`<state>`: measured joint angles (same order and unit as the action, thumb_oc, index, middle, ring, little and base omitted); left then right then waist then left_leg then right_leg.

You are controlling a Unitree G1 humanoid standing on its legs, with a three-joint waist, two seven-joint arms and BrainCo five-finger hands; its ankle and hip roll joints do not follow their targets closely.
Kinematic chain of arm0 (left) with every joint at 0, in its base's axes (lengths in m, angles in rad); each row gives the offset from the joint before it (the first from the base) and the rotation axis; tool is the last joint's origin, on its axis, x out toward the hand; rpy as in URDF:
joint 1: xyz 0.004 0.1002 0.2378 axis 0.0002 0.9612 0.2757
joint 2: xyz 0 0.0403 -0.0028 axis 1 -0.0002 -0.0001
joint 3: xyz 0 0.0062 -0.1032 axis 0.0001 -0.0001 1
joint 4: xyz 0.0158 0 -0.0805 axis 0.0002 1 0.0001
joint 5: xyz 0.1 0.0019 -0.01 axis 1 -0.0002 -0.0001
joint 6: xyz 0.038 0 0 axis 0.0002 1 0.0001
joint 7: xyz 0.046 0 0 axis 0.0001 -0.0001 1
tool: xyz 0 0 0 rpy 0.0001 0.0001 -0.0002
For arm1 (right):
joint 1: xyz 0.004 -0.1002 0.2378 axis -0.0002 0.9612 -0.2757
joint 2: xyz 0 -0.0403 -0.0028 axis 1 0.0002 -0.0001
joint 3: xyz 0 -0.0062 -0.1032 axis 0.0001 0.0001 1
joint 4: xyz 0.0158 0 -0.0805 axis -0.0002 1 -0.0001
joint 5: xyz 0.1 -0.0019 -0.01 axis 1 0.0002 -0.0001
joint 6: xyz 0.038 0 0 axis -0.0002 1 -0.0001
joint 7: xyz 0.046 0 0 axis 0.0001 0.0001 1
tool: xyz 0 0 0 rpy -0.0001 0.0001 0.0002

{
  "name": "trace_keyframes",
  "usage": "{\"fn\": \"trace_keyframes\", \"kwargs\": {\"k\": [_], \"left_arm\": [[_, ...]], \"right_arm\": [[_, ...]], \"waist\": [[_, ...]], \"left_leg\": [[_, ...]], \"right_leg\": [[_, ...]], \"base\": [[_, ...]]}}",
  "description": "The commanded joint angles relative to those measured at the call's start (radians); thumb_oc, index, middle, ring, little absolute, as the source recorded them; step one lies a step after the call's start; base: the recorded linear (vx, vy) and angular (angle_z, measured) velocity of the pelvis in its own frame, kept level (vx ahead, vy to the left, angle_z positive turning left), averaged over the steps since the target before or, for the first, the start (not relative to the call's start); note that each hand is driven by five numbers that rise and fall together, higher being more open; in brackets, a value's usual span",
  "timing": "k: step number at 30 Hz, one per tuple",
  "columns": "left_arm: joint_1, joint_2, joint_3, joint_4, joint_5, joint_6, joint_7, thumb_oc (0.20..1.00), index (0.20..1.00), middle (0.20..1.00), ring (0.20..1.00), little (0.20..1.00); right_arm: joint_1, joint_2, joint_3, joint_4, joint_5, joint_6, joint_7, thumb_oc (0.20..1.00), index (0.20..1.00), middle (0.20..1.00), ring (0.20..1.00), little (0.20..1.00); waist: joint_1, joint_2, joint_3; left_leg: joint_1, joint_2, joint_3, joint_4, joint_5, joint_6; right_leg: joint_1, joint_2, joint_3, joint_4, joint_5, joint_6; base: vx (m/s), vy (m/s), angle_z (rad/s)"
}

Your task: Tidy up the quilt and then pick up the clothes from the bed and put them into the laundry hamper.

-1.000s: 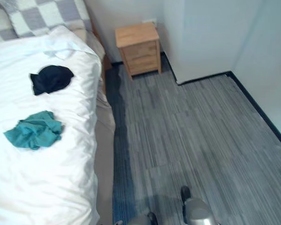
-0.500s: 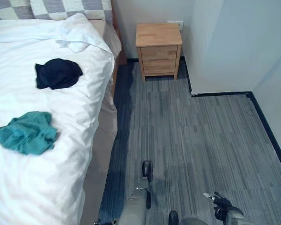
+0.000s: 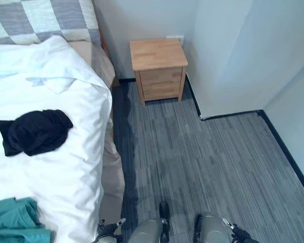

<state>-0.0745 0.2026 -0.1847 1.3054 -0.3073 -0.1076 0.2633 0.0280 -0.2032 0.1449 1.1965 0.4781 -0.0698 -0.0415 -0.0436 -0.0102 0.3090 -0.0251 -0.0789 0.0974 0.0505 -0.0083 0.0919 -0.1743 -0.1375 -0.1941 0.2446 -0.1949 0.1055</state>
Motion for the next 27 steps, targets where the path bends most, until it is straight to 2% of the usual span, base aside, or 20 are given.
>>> {"fn": "trace_keyframes", "kwargs": {"k": [1,4,5,6,7,8,9,10,11,12,13,14,19,20,21,22,23,25,26,27], "left_arm": [[0.044,0.006,-0.008,-0.024,0.022,0.010,0.011,1.000,1.000,1.000,1.000,1.000],[0.055,0.002,-0.016,-0.024,0.036,0.028,0.010,1.000,1.000,1.000,1.000,1.000],[0.070,-0.007,-0.022,-0.030,0.040,0.037,0.022,1.000,1.000,1.000,1.000,1.000],[0.075,-0.011,-0.020,-0.032,0.035,0.039,0.028,1.000,1.000,1.000,1.000,1.000],[0.091,-0.024,-0.009,-0.035,0.024,0.048,0.026,1.000,1.000,1.000,1.000,1.000],[0.094,-0.027,-0.008,-0.036,0.024,0.049,0.022,1.000,1.000,1.000,1.000,1.000],[0.108,-0.037,-0.008,-0.035,0.030,0.041,0.013,1.000,1.000,1.000,1.000,1.000],[0.120,-0.047,-0.002,-0.038,0.031,0.028,0.007,1.000,1.000,1.000,1.000,1.000],[0.123,-0.050,0.000,-0.044,0.033,0.025,0.007,1.000,1.000,1.000,1.000,1.000],[0.121,-0.058,-0.003,-0.059,0.049,0.022,0.007,1.000,1.000,1.000,1.000,1.000],[0.116,-0.062,-0.018,-0.065,0.060,0.019,0.005,1.000,1.000,1.000,1.000,1.000],[0.116,-0.062,-0.018,-0.065,0.060,0.019,0.005,1.000,1.000,1.000,1.000,1.000],[0.115,-0.062,-0.023,-0.065,0.059,0.019,0.005,1.000,1.000,1.000,1.000,1.000],[0.114,-0.062,-0.032,-0.066,0.054,0.020,0.008,1.000,1.000,1.000,1.000,1.000],[0.115,-0.058,-0.041,-0.067,0.041,0.022,0.010,1.000,1.000,1.000,1.000,1.000],[0.115,-0.058,-0.042,-0.068,0.041,0.022,0.010,1.000,1.000,1.000,1.000,1.000],[0.114,-0.053,-0.046,-0.064,0.024,0.030,0.008,1.000,1.000,1.000,1.000,1.000],[0.099,-0.039,-0.062,-0.050,0.029,0.041,0.011,1.000,1.000,1.000,1.000,1.000],[0.079,-0.044,-0.078,-0.029,0.011,0.034,0.008,1.000,1.000,1.000,1.000,1.000],[0.073,-0.042,-0.030,-0.018,0.056,0.041,0.002,1.000,1.000,1.000,1.000,1.000]], "right_arm": [[-0.004,0.016,0.009,0.004,0.027,-0.010,0.005,1.000,1.000,1.000,1.000,1.000],[0.009,0.035,-0.005,0.003,0.037,-0.025,-0.009,1.000,1.000,1.000,1.000,1.000],[0.011,0.026,-0.005,-0.021,0.037,-0.002,-0.025,1.000,1.000,1.000,1.000,1.000],[0.010,0.024,-0.006,-0.024,0.027,0.008,-0.029,1.000,1.000,1.000,1.000,1.000],[0.000,0.015,-0.012,-0.019,-0.044,0.026,-0.035,1.000,1.000,1.000,1.000,1.000],[-0.001,0.013,-0.012,-0.017,-0.062,0.019,-0.033,1.000,1.000,1.000,1.000,1.000],[0.001,-0.001,-0.005,-0.019,-0.089,0.001,-0.031,1.000,1.000,1.000,1.000,1.000],[0.003,-0.018,-0.002,-0.037,-0.108,-0.004,-0.030,1.000,1.000,1.000,1.000,1.000],[0.000,-0.026,0.000,-0.046,-0.114,-0.004,-0.032,1.000,1.000,1.000,1.000,1.000],[-0.011,-0.053,0.003,-0.059,-0.120,-0.011,-0.030,1.000,1.000,1.000,1.000,1.000],[-0.026,-0.078,-0.001,-0.058,-0.104,-0.034,-0.015,1.000,1.000,1.000,1.000,1.000],[-0.026,-0.079,-0.001,-0.058,-0.104,-0.034,-0.015,1.000,1.000,1.000,1.000,1.000],[-0.030,-0.083,-0.003,-0.060,-0.098,-0.034,-0.012,1.000,1.000,1.000,1.000,1.000],[-0.036,-0.091,-0.007,-0.064,-0.088,-0.043,-0.002,1.000,1.000,1.000,1.000,1.000],[-0.044,-0.097,-0.008,-0.080,-0.081,-0.046,0.006,1.000,1.000,1.000,1.000,1.000],[-0.043,-0.098,-0.009,-0.080,-0.081,-0.046,0.006,1.000,1.000,1.000,1.000,1.000],[-0.053,-0.096,0.004,-0.101,-0.079,-0.049,0.005,1.000,1.000,1.000,1.000,1.000],[-0.055,-0.094,0.036,-0.124,-0.062,-0.056,-0.004,1.000,1.000,1.000,1.000,1.000],[-0.061,-0.089,0.056,-0.111,-0.051,-0.069,-0.017,1.000,1.000,1.000,1.000,1.000],[-0.057,-0.054,0.049,-0.084,-0.064,-0.077,-0.013,1.000,1.000,1.000,1.000,1.000]], "waist": [[-0.029,-0.035,0.032],[-0.062,-0.025,0.032],[-0.074,-0.024,0.015],[-0.077,-0.024,0.009],[-0.085,-0.017,-0.011],[-0.088,-0.013,-0.014],[-0.103,-0.001,-0.025],[-0.098,0.004,-0.027],[-0.093,-0.004,-0.028],[-0.069,-0.019,-0.016],[-0.044,-0.019,-0.002],[-0.045,-0.018,-0.001],[-0.039,-0.017,0.003],[-0.030,-0.017,0.009],[-0.017,-0.013,0.013],[-0.016,-0.014,0.017],[0.003,-0.012,0.022],[0.025,0.008,0.009],[0.033,0.016,0.000],[0.075,-0.002,-0.033]], "left_leg": [[0.047,0.026,-0.001,0.100,-0.143,-0.047],[0.090,0.016,-0.050,0.130,-0.197,-0.033],[0.110,0.015,-0.053,0.166,-0.246,-0.043],[0.121,0.018,-0.050,0.177,-0.261,-0.047],[0.164,0.045,-0.030,0.238,-0.284,-0.068],[0.171,0.059,-0.023,0.264,-0.277,-0.075],[0.189,0.111,-0.002,0.373,-0.200,-0.108],[0.138,0.140,0.002,0.530,-0.097,-0.142],[0.098,0.142,0.001,0.600,-0.062,-0.147],[-0.064,0.151,-0.008,0.768,-0.017,-0.153],[-0.187,0.146,-0.012,0.782,-0.008,-0.145],[-0.187,0.147,-0.013,0.784,-0.009,-0.145],[-0.205,0.143,-0.012,0.765,-0.008,-0.143],[-0.227,0.138,-0.009,0.738,-0.006,-0.139],[-0.242,0.115,0.004,0.646,-0.002,-0.133],[-0.235,0.114,0.005,0.645,-0.003,-0.133],[-0.236,0.090,0.024,0.471,0.015,-0.123],[-0.264,0.119,0.085,0.152,0.078,-0.127],[-0.269,0.152,0.116,-0.011,0.087,-0.137],[-0.240,0.140,0.131,0.022,0.083,-0.115]], "right_leg": [[-0.045,-0.003,0.005,-0.264,0.311,0.069],[-0.072,0.004,0.094,-0.287,0.328,0.075],[-0.049,0.006,0.107,-0.278,0.312,0.069],[-0.046,0.005,0.107,-0.269,0.310,0.066],[-0.051,-0.002,0.103,-0.209,0.304,0.055],[-0.051,0.001,0.102,-0.194,0.299,0.049],[-0.035,0.020,0.102,-0.157,0.279,0.024],[-0.004,0.034,0.092,-0.145,0.268,0.001],[0.011,0.030,0.088,-0.144,0.266,-0.010],[0.065,0.027,0.074,-0.142,0.253,-0.038],[0.115,0.030,0.060,-0.143,0.234,-0.053],[0.115,0.031,0.059,-0.143,0.233,-0.053],[0.128,0.033,0.057,-0.145,0.227,-0.055],[0.145,0.034,0.055,-0.146,0.218,-0.058],[0.164,0.038,0.051,-0.151,0.204,-0.055],[0.169,0.037,0.052,-0.151,0.203,-0.054],[0.198,0.050,0.056,-0.159,0.187,-0.049],[0.243,0.086,0.034,-0.169,0.145,-0.050],[0.301,0.077,0.025,-0.150,0.075,-0.034],[0.391,0.014,-0.004,-0.009,-0.005,0.019]], "base": [[0.59,-0.247,0.73],[0.56,-0.182,0.74],[0.48,-0.173,0.61],[0.66,-0.240,0.48],[0.44,-0.166,0.09],[0.65,-0.250,0.03],[0.58,-0.274,0.06],[0.57,-0.302,0.38],[0.44,-0.329,0.50],[0.38,-0.265,0.42],[0.31,-0.206,0.20],[0.19,-0.073,0.04],[0.03,-0.004,-0.27],[0.24,-0.013,-0.45],[0.24,-0.011,-0.32],[0.38,0.019,-0.25],[0.52,0.036,-0.01],[0.84,0.164,0.15],[1.29,0.414,0.27],[1.42,0.527,0.34]]}}
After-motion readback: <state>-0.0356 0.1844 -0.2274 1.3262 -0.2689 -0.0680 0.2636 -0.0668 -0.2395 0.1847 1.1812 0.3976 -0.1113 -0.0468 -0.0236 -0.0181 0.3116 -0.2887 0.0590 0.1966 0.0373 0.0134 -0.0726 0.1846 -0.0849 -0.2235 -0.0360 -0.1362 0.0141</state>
